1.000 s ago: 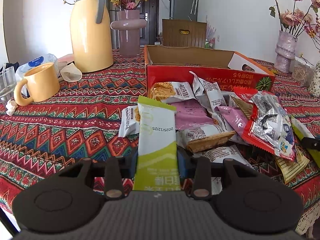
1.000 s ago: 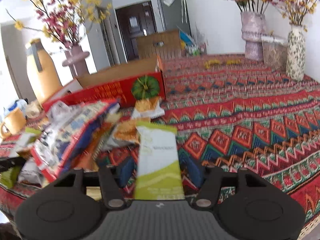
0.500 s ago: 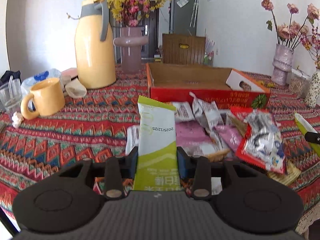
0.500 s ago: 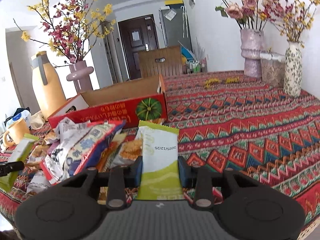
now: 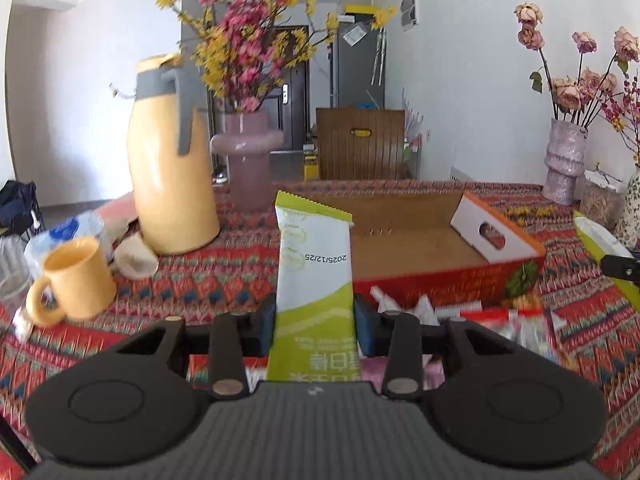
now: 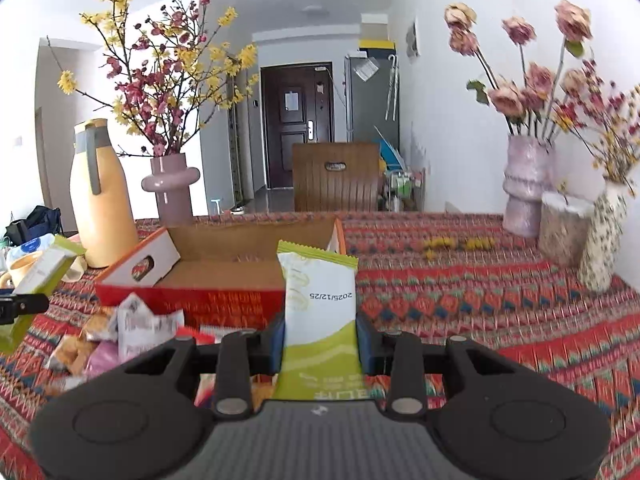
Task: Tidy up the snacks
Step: 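Carry the green-white bar into the cardboard box and open both grippers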
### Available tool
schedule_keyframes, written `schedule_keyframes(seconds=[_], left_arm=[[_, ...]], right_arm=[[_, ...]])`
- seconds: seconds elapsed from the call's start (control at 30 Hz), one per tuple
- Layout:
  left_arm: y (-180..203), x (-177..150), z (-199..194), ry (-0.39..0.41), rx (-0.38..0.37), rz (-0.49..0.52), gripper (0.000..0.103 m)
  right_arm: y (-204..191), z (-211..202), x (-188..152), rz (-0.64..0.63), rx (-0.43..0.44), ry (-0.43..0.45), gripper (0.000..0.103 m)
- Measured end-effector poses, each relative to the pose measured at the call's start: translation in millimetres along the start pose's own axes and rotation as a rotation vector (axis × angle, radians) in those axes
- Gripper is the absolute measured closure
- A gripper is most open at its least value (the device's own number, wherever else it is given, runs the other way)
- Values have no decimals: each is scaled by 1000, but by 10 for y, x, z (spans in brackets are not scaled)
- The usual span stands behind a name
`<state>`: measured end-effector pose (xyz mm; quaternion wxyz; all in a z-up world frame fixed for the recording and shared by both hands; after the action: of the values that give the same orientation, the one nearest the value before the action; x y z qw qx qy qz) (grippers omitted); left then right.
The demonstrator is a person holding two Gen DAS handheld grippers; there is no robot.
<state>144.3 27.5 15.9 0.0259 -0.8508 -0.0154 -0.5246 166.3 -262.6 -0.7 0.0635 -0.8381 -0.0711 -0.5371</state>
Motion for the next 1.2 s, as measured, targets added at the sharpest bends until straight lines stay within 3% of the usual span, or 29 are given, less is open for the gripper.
schedule_keyframes(seconds=[0.27, 0.57, 0.9, 1.2], left_arm=[[105, 382, 457, 9, -11, 4, 64], [128, 593, 1035, -30, 14, -12, 64], [93, 544, 1634, -107, 74, -38, 64], [96, 454, 1720, -95, 43, -51, 62]], right_arm=[[-60, 528, 386, -22, 11, -5, 68], [-206, 1304, 724, -18, 31, -56, 68], [-288, 2007, 604, 24, 6, -148, 68], [-236, 2094, 481, 48, 8, -136, 65]])
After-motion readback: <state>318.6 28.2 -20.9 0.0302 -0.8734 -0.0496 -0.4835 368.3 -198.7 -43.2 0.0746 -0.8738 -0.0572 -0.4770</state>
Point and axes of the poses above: each gripper's, at about its wrist camera, not at the fingertips, and z roughly the way its jaws point, y to its right, x to its top, the point moved 5 cm from there along z, roughly the way its jaws point
